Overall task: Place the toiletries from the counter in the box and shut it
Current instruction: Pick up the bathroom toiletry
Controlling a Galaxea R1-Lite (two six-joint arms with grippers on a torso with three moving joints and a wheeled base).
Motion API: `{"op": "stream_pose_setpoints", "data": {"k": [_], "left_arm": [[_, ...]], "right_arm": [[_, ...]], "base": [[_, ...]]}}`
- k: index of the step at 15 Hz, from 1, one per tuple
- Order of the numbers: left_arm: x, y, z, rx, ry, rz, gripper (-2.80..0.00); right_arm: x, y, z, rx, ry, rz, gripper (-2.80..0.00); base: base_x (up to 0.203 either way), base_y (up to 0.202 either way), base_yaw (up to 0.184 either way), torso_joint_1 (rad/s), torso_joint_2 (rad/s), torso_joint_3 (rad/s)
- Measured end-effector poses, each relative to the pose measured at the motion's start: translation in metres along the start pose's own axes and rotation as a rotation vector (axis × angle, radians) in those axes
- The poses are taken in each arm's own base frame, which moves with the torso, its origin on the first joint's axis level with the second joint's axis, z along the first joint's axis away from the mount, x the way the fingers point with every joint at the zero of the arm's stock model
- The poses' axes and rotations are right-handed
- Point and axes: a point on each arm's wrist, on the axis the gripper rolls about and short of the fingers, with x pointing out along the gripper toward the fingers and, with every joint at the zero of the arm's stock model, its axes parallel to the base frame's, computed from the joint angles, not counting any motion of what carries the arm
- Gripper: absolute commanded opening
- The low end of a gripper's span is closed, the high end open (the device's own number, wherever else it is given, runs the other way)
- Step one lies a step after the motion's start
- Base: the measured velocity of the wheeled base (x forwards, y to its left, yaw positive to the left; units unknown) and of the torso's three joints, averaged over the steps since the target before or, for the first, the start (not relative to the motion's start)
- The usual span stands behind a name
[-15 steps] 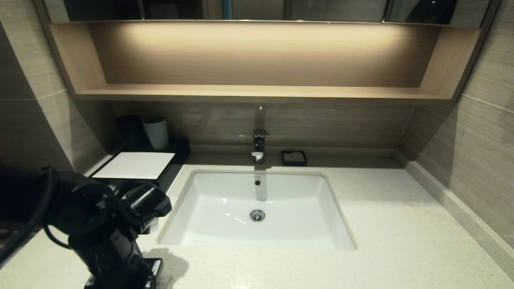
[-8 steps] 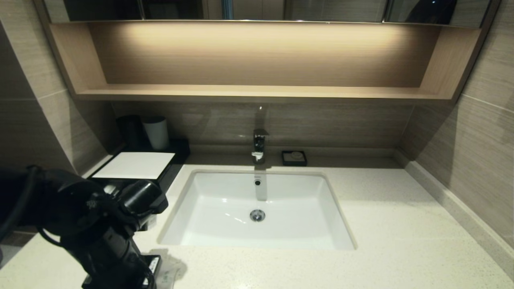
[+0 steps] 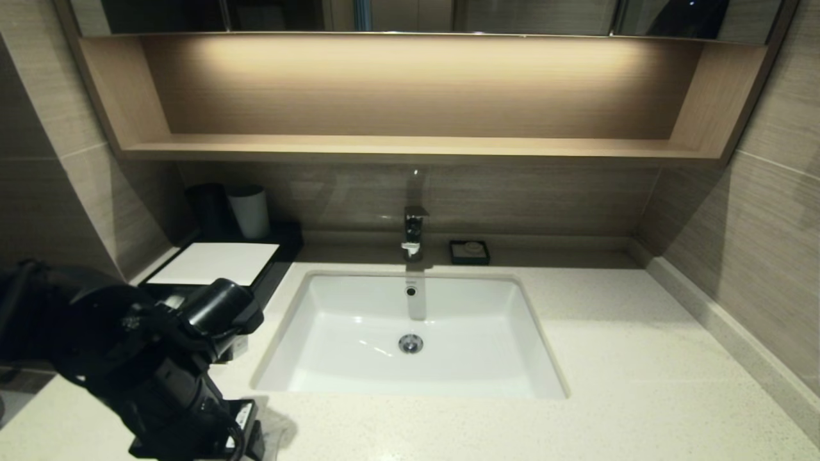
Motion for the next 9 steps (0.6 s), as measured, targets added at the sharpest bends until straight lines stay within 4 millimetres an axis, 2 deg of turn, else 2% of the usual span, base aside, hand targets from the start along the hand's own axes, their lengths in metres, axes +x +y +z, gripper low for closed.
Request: {"op": "stream_pose_setpoints", "data": {"k": [9], "left_arm": [[0.0049, -0.0025, 0.0057, 0.0, -0.007, -0.001, 0.0]], "right_arm": [[0.0, 0.0, 0.0, 0.0, 0.0, 0.0, -2.8]], "base": [[0.0, 0.0, 0.0, 0.0, 0.0, 0.0]]}}
